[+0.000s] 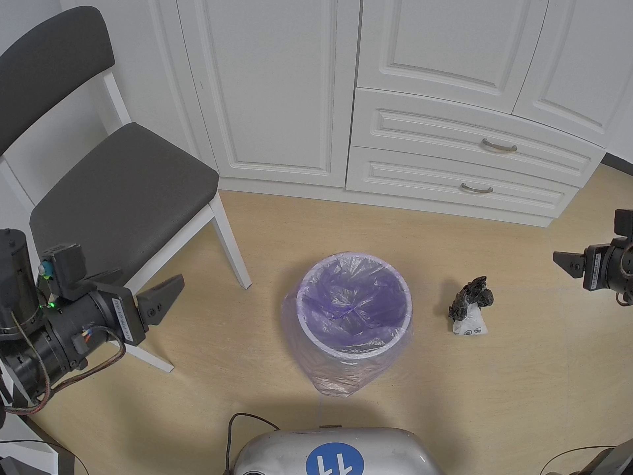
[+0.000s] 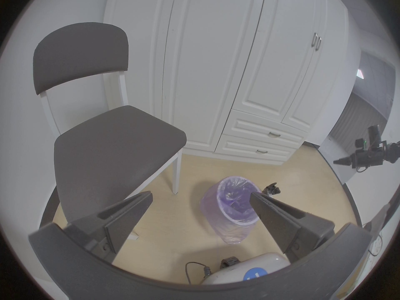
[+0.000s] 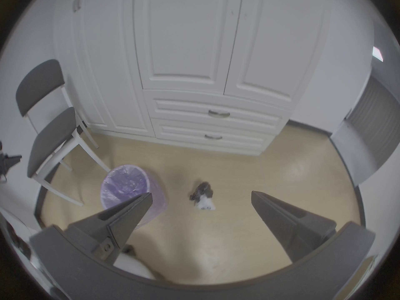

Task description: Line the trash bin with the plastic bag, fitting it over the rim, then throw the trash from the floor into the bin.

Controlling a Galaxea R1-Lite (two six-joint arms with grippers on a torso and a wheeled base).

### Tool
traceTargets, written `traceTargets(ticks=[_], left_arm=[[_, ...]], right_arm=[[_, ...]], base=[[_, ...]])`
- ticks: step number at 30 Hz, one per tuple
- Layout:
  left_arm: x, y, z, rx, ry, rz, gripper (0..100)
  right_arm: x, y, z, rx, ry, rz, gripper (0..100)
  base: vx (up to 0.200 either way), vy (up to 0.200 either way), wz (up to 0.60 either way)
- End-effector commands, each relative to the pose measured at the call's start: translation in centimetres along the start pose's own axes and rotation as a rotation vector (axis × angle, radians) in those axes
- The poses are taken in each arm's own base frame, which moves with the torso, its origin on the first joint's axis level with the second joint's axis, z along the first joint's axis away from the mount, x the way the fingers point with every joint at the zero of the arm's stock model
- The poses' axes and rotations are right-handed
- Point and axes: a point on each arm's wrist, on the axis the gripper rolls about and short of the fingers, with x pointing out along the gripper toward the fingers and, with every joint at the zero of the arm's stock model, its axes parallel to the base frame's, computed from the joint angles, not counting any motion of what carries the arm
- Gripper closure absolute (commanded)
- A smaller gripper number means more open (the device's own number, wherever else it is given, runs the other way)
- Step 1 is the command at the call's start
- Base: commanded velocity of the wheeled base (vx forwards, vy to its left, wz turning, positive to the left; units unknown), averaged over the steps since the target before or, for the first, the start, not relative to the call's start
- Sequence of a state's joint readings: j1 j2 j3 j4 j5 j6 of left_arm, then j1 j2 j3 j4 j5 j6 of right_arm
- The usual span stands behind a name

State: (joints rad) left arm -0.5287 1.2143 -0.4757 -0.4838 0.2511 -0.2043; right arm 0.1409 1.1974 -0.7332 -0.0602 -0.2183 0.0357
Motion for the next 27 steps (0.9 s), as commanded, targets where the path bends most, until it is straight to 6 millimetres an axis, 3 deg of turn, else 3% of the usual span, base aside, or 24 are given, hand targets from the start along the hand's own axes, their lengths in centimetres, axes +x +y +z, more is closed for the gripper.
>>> traceTargets(ticks=[1,2,4,5,8,11,16,22,27], left_arm=[[-2.1,0.1,1.7,-0.054,-0.058,-0.015,0],[-2.1,0.3,2.0,-0.058,-0.072,-0.009,0],[-2.1,0.3,2.0,-0.059,-0.073,-0.006,0],[-2.3,0.5,2.0,-0.058,-0.080,0.000,0],[-2.3,0.5,1.9,-0.054,-0.075,0.005,0],[-2.0,0.5,1.8,-0.053,-0.066,0.010,0],[-1.9,0.6,1.6,-0.051,-0.056,0.013,0],[-1.9,0.7,1.6,-0.053,-0.059,0.019,0],[-1.9,0.7,1.5,-0.052,-0.054,0.019,0]], right_arm=[[2.7,1.0,3.5,0.139,0.158,0.079,0],[4.1,1.2,3.9,0.140,0.211,0.103,0],[4.3,1.2,4.0,0.140,0.213,0.106,0],[7.2,1.7,4.1,0.134,0.272,0.116,0],[11.6,1.6,3.1,0.113,0.354,0.092,0],[17.5,1.3,1.0,0.101,0.418,0.046,0],[24.6,0.0,-2.7,0.121,0.484,-0.006,0],[29.0,-1.0,-6.2,0.151,0.557,-0.035,0],[31.1,-2.1,-8.2,0.170,0.561,-0.055,0]], base=[[0.000,0.000,0.00],[0.000,0.000,0.00],[0.000,0.000,0.00],[0.000,0.000,0.00],[0.000,0.000,0.00],[0.000,0.000,0.00],[0.000,0.000,0.00],[0.000,0.000,0.00],[0.000,0.000,0.00]])
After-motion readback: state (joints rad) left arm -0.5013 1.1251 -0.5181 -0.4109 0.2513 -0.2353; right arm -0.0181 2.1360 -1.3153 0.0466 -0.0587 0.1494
